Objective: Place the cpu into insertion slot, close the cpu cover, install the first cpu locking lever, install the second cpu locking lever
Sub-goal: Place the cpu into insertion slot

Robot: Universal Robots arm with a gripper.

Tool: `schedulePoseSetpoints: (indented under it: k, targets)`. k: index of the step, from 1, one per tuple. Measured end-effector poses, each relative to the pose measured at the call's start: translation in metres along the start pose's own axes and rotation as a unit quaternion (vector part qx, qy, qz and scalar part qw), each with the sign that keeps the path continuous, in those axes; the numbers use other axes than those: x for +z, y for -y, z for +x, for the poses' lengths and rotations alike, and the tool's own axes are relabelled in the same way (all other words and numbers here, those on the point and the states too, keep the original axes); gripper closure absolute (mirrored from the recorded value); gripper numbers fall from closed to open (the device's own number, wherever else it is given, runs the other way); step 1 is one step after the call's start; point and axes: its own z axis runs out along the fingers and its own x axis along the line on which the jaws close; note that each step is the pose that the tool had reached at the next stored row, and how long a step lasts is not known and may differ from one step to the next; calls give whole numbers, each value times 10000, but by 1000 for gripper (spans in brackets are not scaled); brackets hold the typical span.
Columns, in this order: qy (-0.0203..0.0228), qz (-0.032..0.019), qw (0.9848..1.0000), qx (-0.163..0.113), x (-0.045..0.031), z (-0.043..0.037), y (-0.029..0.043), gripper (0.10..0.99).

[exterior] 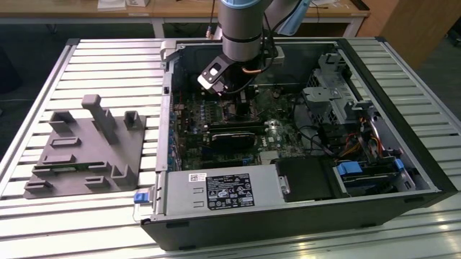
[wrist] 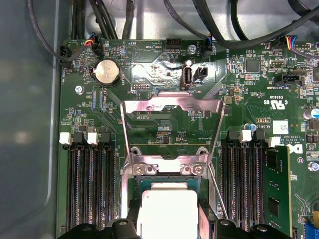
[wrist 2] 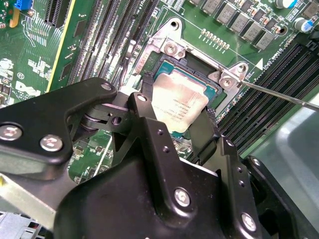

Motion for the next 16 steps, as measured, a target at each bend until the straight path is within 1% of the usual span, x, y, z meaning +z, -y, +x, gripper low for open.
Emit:
schedulePoseSetpoints:
  k: [9, 10, 13, 14, 16]
  targets:
    - [-1, -3, 10000, 0, 1, 0, -2, 549]
    - [-4, -5, 10000, -1, 3, 2, -4, 537]
    - [0, 0, 10000, 0, 0, 0, -2, 537]
    - [0, 0, 10000, 0, 0, 0, -2, 475]
    - [2, 1, 10000, 0, -5, 0, -2, 475]
